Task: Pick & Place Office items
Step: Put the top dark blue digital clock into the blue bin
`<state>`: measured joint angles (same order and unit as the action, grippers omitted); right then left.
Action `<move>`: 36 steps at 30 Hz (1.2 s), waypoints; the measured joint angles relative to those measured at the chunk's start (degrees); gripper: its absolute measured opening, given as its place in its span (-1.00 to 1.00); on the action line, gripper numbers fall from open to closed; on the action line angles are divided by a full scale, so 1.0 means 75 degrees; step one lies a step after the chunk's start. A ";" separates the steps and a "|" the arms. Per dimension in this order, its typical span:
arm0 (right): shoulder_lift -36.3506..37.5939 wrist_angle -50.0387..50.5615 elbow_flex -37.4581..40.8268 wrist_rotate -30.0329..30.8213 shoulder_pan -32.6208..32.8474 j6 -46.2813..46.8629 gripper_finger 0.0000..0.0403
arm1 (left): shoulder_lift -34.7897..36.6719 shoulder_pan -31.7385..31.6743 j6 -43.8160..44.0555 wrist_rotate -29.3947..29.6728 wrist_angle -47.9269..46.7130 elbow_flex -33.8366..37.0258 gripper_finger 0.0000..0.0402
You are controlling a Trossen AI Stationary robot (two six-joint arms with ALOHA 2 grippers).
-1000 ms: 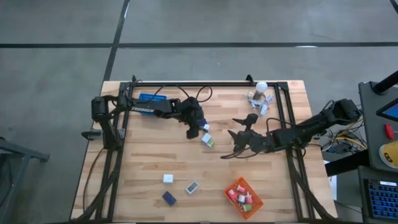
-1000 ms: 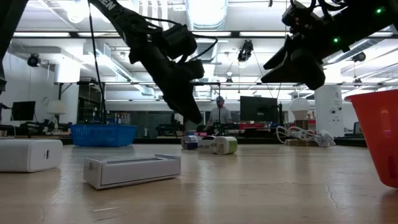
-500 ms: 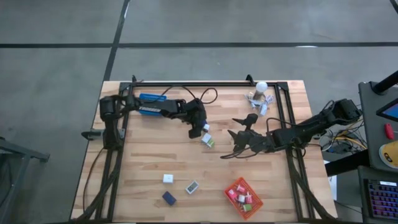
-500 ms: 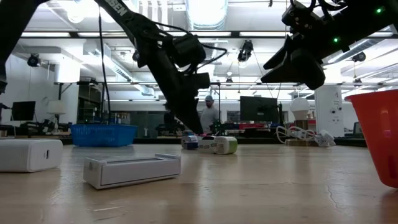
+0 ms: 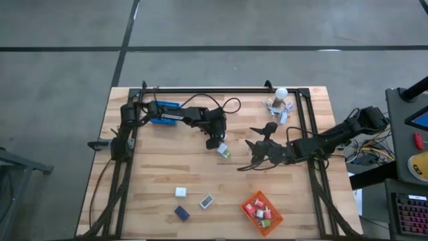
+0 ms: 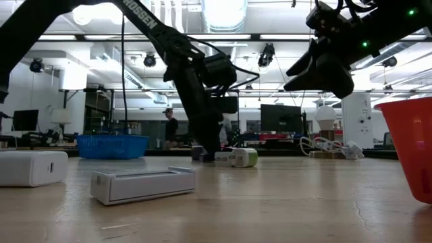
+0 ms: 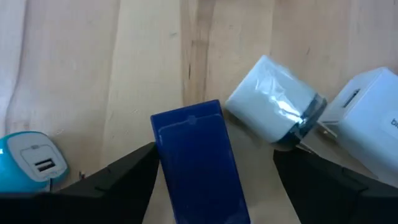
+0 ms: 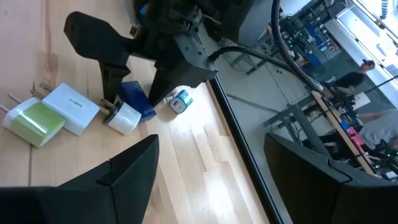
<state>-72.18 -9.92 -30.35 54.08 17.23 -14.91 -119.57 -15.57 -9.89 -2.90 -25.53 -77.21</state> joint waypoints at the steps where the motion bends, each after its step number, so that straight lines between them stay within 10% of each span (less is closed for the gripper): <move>1: 0.0000 0.0028 0.0000 0.0001 0.0000 0.0015 0.42 | -0.0024 0.0000 0.0002 -0.0014 -0.0051 -0.0037 0.57; 12: 0.0000 0.0095 0.0000 0.0000 0.0000 0.0098 0.42 | 0.0017 0.0000 0.0728 -0.0070 -0.0059 0.0050 -0.29; 27: 0.0000 0.0160 0.0000 0.0000 0.0000 0.0212 0.42 | 0.0294 0.0024 0.0606 -0.0084 -0.0069 0.0293 -0.28; 36: 0.0000 0.0327 0.0006 -0.0008 -0.0004 0.0385 0.42 | 0.1709 0.0041 0.0262 -0.0360 0.2360 0.1886 -0.28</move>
<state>-72.18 -7.46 -30.30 54.03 17.20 -12.02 -106.75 -15.27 -7.92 -5.60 -7.83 -63.06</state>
